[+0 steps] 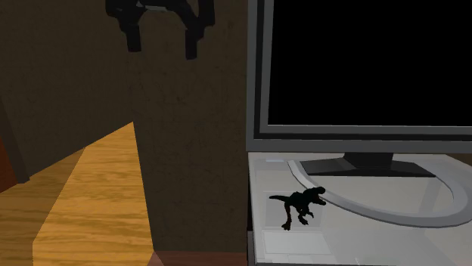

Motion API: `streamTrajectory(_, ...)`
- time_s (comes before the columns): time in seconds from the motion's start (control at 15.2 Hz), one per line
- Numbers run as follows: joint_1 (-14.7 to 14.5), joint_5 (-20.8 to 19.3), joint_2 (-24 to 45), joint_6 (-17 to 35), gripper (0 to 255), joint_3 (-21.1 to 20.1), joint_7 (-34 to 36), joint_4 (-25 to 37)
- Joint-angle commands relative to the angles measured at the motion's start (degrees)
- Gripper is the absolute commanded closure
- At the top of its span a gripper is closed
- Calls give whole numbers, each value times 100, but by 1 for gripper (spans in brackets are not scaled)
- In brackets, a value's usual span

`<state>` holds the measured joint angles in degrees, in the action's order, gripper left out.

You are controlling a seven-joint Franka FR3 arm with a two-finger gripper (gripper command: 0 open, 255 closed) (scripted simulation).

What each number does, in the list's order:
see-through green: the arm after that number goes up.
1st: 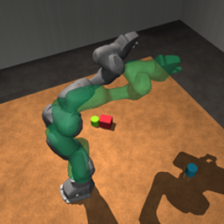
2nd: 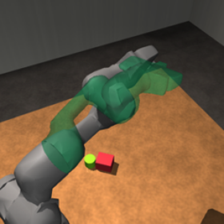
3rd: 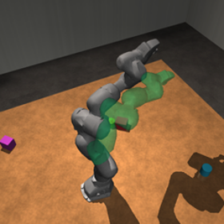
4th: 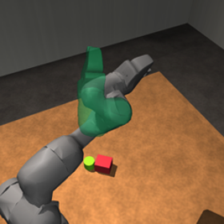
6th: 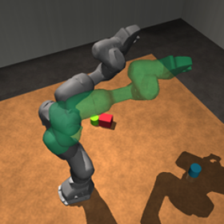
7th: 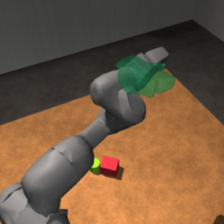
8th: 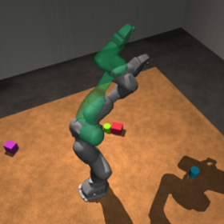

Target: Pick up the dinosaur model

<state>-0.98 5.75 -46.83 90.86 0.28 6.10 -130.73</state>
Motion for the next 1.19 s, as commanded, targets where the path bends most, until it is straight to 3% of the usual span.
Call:
streamTrajectory(0.0, 0, 0, 0, 0, 0, 0, 0, 0)
streamTrajectory(0.59, 61, -514, 1308, 782, 0, 671, -1162, -156)
streamTrajectory(1.12, 122, -820, 2818, 1449, 0, 1176, -2125, 143)
